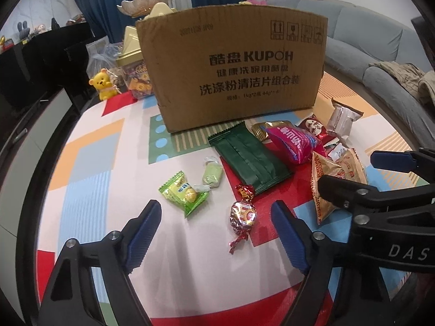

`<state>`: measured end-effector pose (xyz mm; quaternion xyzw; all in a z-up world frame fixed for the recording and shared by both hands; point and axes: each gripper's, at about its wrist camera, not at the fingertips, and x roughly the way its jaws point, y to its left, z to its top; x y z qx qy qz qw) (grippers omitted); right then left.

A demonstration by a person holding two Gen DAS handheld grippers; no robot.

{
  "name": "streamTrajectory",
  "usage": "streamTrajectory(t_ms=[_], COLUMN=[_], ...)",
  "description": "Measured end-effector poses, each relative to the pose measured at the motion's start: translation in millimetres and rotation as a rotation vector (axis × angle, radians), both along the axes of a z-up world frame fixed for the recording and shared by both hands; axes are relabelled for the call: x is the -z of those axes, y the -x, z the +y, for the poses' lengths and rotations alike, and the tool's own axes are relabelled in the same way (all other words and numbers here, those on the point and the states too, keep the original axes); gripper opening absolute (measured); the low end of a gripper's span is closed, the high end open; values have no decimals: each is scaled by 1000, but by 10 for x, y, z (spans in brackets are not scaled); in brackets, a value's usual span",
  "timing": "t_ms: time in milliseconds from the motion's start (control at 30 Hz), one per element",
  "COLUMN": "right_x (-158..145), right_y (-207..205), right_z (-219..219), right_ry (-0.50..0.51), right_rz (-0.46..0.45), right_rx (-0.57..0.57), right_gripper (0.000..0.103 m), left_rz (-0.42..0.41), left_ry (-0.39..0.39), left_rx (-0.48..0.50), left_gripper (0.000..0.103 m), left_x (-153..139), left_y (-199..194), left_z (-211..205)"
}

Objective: Organize snacks
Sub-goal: 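Move both tools down toward the snacks in front of the box, then grasp the foil-wrapped candy with the left tool while the right tool grasps the Fortune Biscuits packet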

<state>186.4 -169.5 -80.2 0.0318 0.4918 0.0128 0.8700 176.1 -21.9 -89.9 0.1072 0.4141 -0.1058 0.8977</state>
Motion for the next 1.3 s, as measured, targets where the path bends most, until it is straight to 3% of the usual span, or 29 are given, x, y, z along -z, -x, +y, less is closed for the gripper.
streamTrajectory(t_ms=[233,433,567,633,833,1300], right_x=[118,208,206,198,197,59], right_y=[-103,-174,-193,-200,-196,-132], right_z=[61,87,131,162,197,118], right_ry=[-3,4,22,17,-6,-9], right_rz=[30,46,36,32,33,-4], right_rx=[-8,-13,-28,-45,-69,-70], right_gripper=[87,81,71,54,49,46], left_rz=[16,30,37,37,46,40], left_ry=[12,12,27,31,51,70], left_rx=[26,35,44,49,60,32], left_gripper=[79,67,54,47,23,22], left_x=[92,167,192,191,182,108], left_y=[-62,-105,-108,-99,-64,-41], left_z=[-60,-97,-112,-122,-153,-92])
